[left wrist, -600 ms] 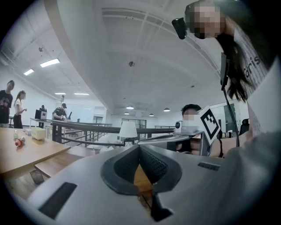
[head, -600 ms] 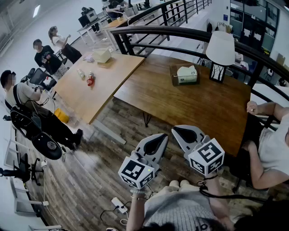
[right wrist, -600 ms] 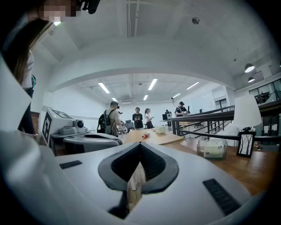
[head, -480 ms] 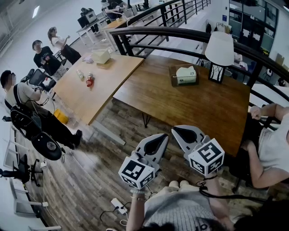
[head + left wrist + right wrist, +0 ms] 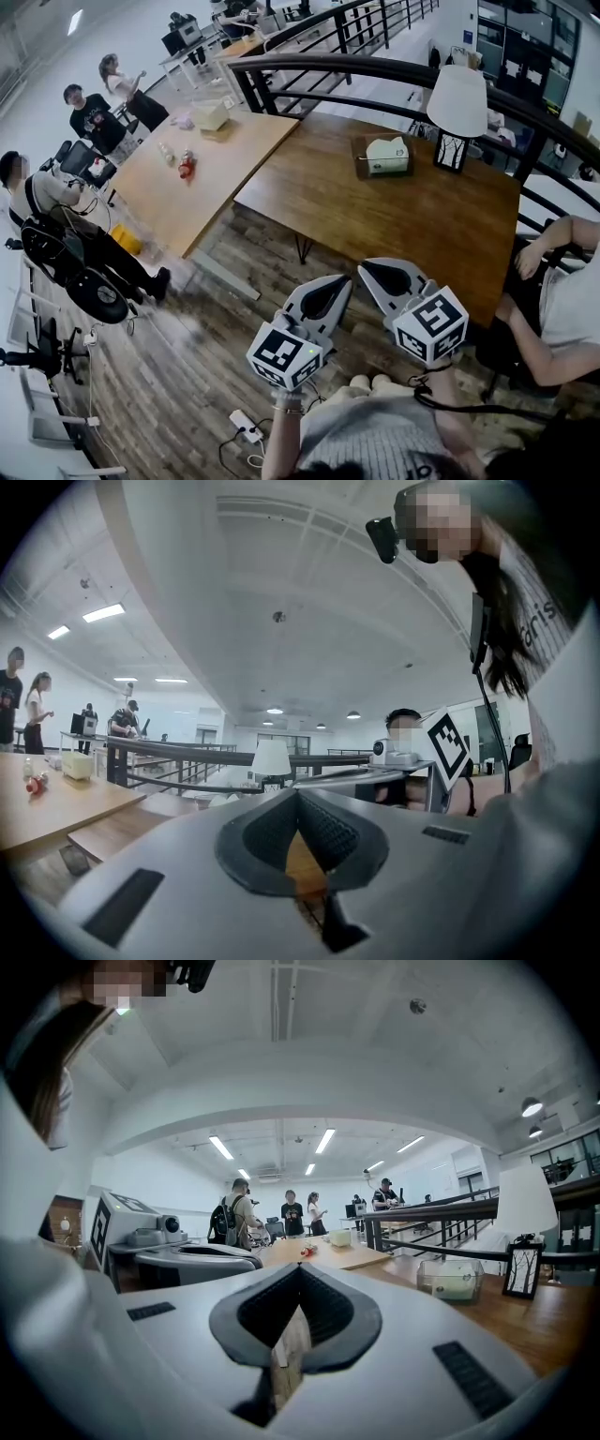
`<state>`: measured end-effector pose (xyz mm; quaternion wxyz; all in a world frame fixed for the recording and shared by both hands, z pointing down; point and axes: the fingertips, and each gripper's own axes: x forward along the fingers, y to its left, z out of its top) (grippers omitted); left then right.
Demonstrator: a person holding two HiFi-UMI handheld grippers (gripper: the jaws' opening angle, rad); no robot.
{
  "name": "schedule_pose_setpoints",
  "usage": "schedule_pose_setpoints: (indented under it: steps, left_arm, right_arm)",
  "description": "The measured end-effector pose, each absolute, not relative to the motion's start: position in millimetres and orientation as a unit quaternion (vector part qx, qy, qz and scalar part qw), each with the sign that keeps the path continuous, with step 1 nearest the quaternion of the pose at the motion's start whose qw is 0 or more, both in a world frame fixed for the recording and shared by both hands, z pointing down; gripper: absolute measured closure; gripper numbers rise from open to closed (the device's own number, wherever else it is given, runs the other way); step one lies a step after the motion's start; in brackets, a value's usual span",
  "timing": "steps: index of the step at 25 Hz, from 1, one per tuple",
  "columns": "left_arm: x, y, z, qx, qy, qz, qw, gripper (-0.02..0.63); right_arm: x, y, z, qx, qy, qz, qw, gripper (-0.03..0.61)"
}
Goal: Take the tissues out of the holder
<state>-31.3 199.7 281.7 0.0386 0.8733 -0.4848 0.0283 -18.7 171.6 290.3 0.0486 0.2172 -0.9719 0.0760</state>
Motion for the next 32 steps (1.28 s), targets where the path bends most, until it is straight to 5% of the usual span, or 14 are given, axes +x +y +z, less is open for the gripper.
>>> schedule_pose_setpoints:
  steps: [32]
  left_arm:
    - [-25.1,77.6,294.8,0.887,-0.457,0.043,0.045,0.606]
  right_arm:
    - [-5.3,52.5,309.2,0.245,-0.963,0.109,0.034,0.566]
